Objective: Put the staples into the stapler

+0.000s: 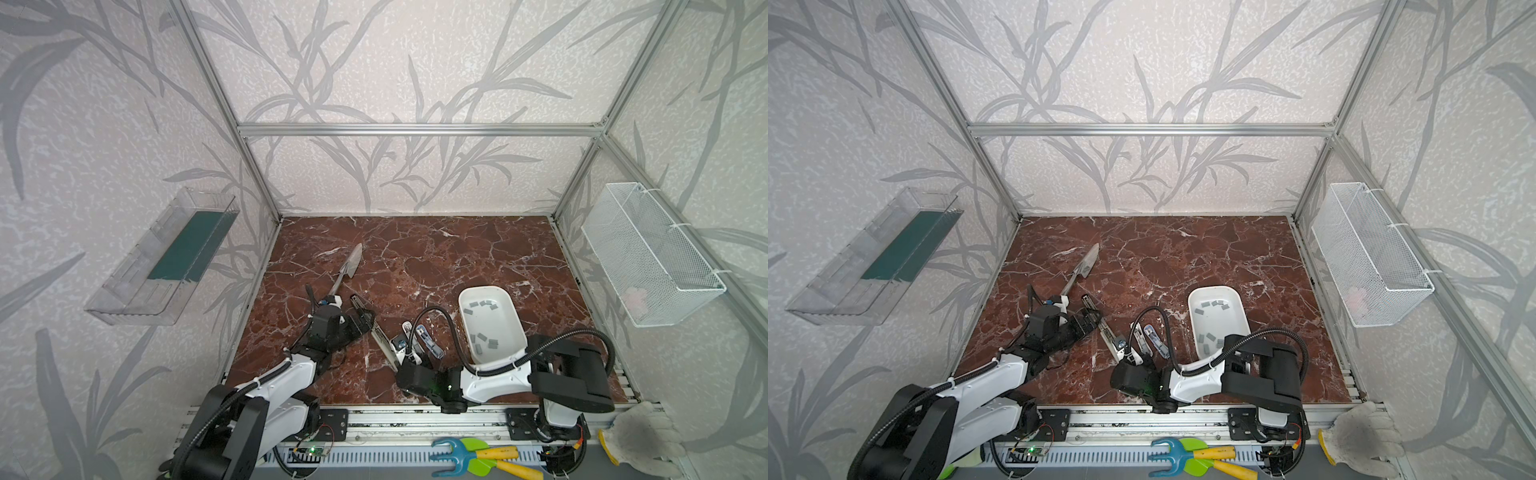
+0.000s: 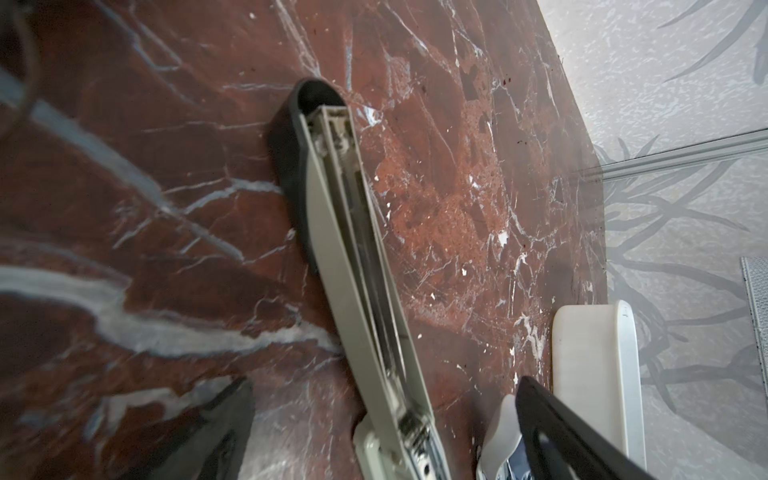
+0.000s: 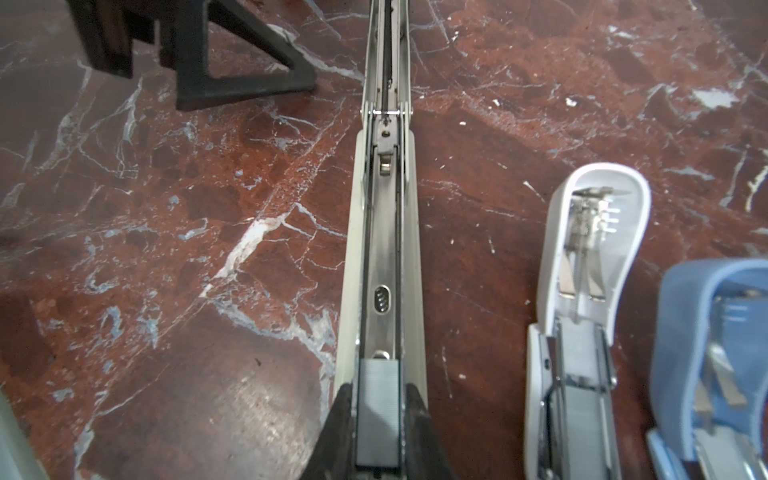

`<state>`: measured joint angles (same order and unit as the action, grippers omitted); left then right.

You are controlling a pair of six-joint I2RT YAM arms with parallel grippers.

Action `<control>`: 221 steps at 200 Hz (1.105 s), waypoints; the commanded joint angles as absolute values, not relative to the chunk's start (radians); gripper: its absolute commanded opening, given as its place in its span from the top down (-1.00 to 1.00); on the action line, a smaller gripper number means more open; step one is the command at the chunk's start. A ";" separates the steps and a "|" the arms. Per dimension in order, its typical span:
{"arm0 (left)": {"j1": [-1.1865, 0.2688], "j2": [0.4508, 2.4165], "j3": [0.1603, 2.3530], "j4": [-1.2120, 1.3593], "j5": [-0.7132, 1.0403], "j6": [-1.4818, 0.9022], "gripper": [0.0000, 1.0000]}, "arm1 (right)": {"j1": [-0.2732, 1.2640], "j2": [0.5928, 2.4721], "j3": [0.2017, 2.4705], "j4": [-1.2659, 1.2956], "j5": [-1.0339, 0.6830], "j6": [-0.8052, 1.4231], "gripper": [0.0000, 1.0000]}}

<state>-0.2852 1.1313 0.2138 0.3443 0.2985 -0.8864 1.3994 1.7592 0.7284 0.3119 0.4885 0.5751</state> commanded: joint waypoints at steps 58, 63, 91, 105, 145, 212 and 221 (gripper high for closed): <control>-0.284 1.399 0.258 0.487 0.313 -0.860 -0.98 | 1.421 1.745 0.700 0.369 0.461 0.562 1.00; -0.284 1.410 0.265 0.482 0.304 -0.848 -0.98 | 1.420 1.748 0.696 0.377 0.458 0.561 1.00; -0.279 1.462 0.312 0.443 0.298 -0.793 -0.98 | 1.422 1.748 0.697 0.371 0.449 0.568 1.00; -0.273 1.486 0.329 0.462 0.313 -0.783 -0.98 | 1.428 1.741 0.689 0.373 0.453 0.568 1.00; -0.263 1.467 0.361 0.444 0.253 -0.739 -0.98 | 1.438 1.732 0.672 0.383 0.468 0.565 1.00; -0.261 1.326 0.438 0.391 0.318 -0.693 -0.96 | 1.440 1.750 0.681 0.388 0.474 0.561 1.00; -0.262 1.310 0.439 0.397 0.323 -0.689 -0.94 | 1.440 1.747 0.680 0.388 0.473 0.562 1.00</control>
